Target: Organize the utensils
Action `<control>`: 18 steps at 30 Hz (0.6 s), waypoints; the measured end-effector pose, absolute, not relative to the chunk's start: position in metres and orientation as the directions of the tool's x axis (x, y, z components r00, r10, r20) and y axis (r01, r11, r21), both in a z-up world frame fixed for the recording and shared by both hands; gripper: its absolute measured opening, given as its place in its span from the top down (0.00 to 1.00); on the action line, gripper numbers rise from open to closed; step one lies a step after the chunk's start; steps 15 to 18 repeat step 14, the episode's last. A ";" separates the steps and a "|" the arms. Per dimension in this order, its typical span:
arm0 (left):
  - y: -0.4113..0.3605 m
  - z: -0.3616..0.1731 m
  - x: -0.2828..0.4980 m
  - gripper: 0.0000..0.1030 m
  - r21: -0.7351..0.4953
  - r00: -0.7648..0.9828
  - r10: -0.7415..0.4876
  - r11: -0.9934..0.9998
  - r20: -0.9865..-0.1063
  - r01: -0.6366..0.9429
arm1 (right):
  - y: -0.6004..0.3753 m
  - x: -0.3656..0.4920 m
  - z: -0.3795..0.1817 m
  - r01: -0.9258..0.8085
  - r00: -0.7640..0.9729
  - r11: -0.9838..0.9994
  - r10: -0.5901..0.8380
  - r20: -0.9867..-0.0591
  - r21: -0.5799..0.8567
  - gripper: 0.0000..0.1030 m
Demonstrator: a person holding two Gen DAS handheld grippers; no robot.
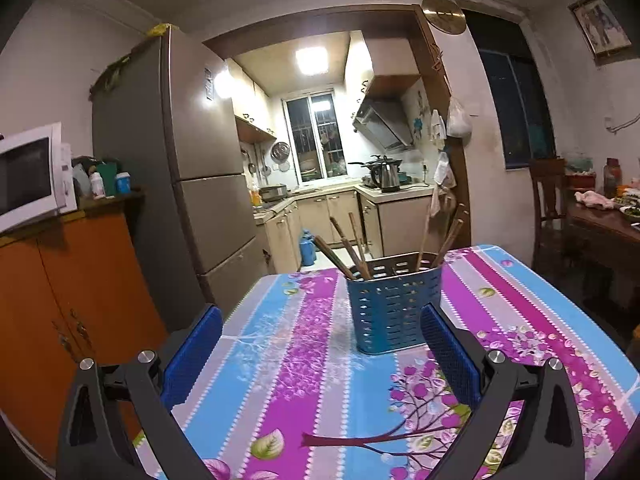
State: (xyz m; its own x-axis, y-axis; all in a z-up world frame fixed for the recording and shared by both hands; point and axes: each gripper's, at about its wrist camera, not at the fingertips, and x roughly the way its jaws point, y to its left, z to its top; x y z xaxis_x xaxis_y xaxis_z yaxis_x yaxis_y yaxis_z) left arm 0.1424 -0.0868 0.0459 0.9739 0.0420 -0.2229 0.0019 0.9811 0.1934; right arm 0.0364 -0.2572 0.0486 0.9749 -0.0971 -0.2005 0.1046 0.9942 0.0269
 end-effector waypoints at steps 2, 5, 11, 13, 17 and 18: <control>-0.089 0.045 0.140 0.05 0.203 0.977 0.045 0.979 -0.209 -0.002 | -0.258 0.037 0.048 0.105 0.975 0.994 -0.097 -0.202 0.029 0.05; -0.089 0.044 0.139 0.06 0.188 0.976 0.038 0.982 -0.214 0.003 | -0.258 0.037 0.048 0.106 0.975 0.994 -0.098 -0.201 0.027 0.05; -0.082 0.041 0.140 0.06 0.166 0.966 0.065 0.986 -0.250 -0.023 | -0.260 0.036 0.047 0.109 0.975 0.994 -0.101 -0.197 0.031 0.05; -0.082 0.040 0.139 0.05 0.171 0.967 0.080 0.985 -0.243 -0.039 | -0.260 0.036 0.047 0.110 0.975 0.993 -0.102 -0.197 0.031 0.05; -0.082 0.039 0.138 0.05 0.174 0.967 0.084 0.984 -0.242 -0.041 | -0.260 0.036 0.047 0.109 0.975 0.994 -0.101 -0.197 0.030 0.05; -0.082 0.039 0.138 0.05 0.174 0.967 0.084 0.984 -0.242 -0.041 | -0.260 0.036 0.047 0.109 0.975 0.994 -0.101 -0.197 0.030 0.05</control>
